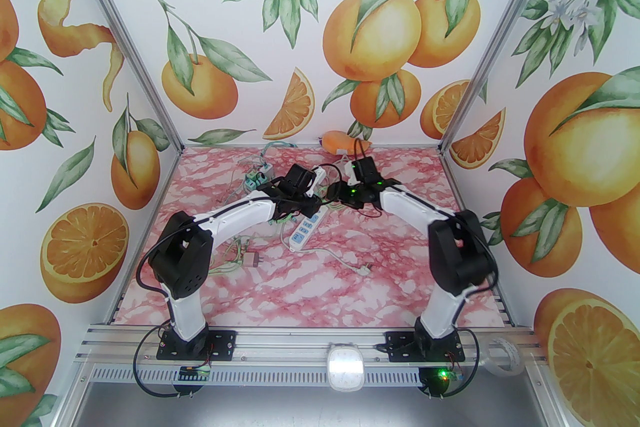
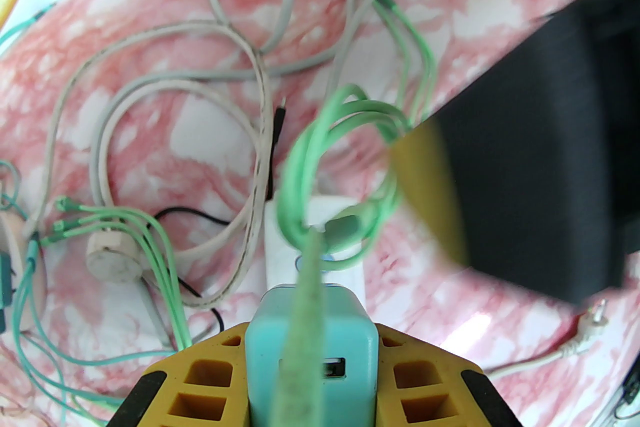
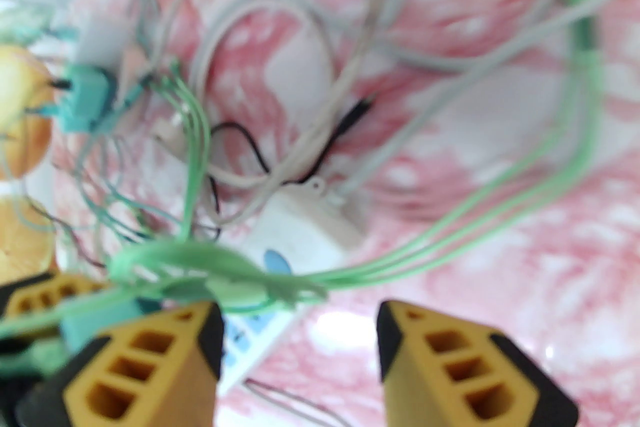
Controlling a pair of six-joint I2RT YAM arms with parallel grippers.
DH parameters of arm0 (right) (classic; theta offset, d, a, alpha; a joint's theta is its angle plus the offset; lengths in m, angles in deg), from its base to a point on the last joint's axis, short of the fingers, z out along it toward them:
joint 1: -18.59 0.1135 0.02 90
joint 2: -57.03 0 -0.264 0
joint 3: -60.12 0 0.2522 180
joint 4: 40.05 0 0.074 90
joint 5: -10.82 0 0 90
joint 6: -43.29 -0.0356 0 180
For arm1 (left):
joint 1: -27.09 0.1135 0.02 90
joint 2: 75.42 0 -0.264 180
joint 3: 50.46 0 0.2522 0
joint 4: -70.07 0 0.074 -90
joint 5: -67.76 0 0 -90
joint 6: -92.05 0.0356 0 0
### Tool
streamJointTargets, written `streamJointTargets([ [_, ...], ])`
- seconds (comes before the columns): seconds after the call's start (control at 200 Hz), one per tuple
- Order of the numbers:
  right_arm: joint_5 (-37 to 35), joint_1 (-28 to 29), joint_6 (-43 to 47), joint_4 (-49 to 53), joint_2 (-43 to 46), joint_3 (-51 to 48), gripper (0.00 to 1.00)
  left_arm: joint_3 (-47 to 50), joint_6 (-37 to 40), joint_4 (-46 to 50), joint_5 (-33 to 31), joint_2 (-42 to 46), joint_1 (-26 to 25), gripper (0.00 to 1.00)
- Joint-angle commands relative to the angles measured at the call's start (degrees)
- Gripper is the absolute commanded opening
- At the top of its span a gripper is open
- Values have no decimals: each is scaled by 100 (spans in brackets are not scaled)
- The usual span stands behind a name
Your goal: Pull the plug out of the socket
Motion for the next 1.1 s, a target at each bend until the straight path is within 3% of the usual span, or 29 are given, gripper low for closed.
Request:
streamJointTargets([
  [0.0,-495,-306,-375,-65,676,-519,60,-385,110,109,110,177,-132,20],
  [0.215,-1173,-1110,-453,131,2168,-1363,68,-865,230,181,229,-178,-518,20],
  [0.28,-1404,-1351,-410,305,2605,-1511,76,-1013,244,168,347,-327,-639,20],
  [0.525,-2016,-2000,-371,725,3751,-1825,86,-1736,511,306,504,-1073,-1345,21],
  [0.655,-2122,-2096,-354,801,4015,-1889,90,-2136,545,420,610,-1570,-1647,21],
  [0.871,-2015,-2106,-454,820,4042,-1948,94,-2693,880,747,237,-2321,-1975,23],
  [0.921,-2001,-2107,-472,814,4053,-1967,100,-2752,878,771,231,-2452,-1974,25],
  [1.036,-1955,-2106,-477,827,4105,-2000,100,-2905,862,930,308,-2696,-1975,31],
  [1.096,-1941,-2108,-455,862,4106,-1992,100,-2953,821,937,331,-2755,-1975,40],
])
